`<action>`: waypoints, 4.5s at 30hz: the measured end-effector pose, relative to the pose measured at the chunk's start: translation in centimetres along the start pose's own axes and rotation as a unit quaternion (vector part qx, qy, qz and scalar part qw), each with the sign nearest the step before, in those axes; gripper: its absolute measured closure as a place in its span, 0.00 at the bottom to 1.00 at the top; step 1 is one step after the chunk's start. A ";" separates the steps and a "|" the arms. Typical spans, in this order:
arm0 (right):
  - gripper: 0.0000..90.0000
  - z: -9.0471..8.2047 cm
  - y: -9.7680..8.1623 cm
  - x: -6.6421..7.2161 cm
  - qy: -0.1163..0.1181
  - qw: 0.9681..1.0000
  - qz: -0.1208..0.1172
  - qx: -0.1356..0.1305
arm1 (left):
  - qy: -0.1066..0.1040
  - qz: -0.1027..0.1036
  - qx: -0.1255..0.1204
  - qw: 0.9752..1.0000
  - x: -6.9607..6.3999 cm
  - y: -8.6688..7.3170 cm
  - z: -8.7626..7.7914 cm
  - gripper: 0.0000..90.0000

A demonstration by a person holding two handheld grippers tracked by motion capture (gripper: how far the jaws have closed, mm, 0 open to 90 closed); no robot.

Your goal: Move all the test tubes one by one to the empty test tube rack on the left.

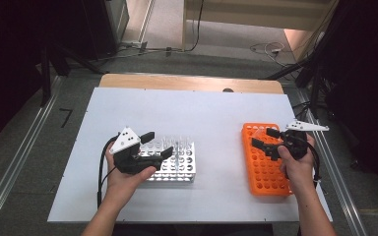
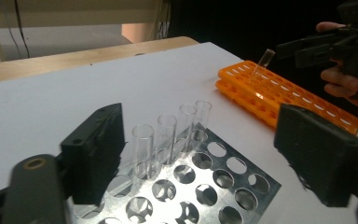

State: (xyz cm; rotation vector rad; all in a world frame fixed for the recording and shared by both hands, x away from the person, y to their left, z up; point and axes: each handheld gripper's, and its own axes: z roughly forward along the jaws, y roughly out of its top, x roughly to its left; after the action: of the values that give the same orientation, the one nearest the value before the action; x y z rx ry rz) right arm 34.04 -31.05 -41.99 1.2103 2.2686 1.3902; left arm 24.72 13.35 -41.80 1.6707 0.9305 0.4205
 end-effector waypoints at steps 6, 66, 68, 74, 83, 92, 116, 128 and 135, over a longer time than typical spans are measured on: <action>0.26 1.7 -0.5 -0.9 -0.014 0.999 0.025 0.030 | -0.018 0.001 0.009 1.000 -0.4 -0.2 -0.1 0.06; 0.82 0.4 1.6 5.6 -0.003 0.999 -0.047 -0.005 | -0.027 0.019 -0.003 0.999 -1.7 0.4 -0.5 0.03; 0.82 0.4 1.7 6.3 0.007 0.998 -0.055 -0.005 | -0.028 0.018 -0.004 0.999 -1.8 0.5 -0.5 0.03; 0.82 0.7 1.9 8.2 0.041 0.997 -0.070 -0.003 | -0.034 0.023 -0.006 0.999 -2.3 0.7 -0.5 0.03; 0.82 1.5 1.8 11.4 0.082 0.992 -0.094 0.009 | -0.043 0.029 -0.006 0.999 -3.1 1.0 -0.5 0.03; 0.82 2.5 1.3 14.0 0.113 0.986 -0.117 0.025 | -0.059 0.039 -0.008 0.997 -4.1 1.4 -0.5 0.03; 0.82 4.2 0.0 19.3 0.167 0.968 -0.175 0.059 | -0.164 0.071 -0.001 0.984 -7.3 1.7 0.4 0.36; 0.82 4.5 -0.2 19.9 0.176 0.964 -0.187 0.064 | -0.171 0.084 0.015 0.982 -7.5 1.5 0.9 0.81; 0.81 4.5 -0.1 19.7 0.188 0.965 -0.171 0.069 | -0.156 0.094 0.008 0.983 -7.4 1.6 0.7 0.84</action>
State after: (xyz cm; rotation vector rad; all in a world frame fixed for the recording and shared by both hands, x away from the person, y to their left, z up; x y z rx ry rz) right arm 23.94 -13.63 -40.11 0.5732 2.7046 1.4398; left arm 21.12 7.20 -39.11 1.7831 0.5485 0.2650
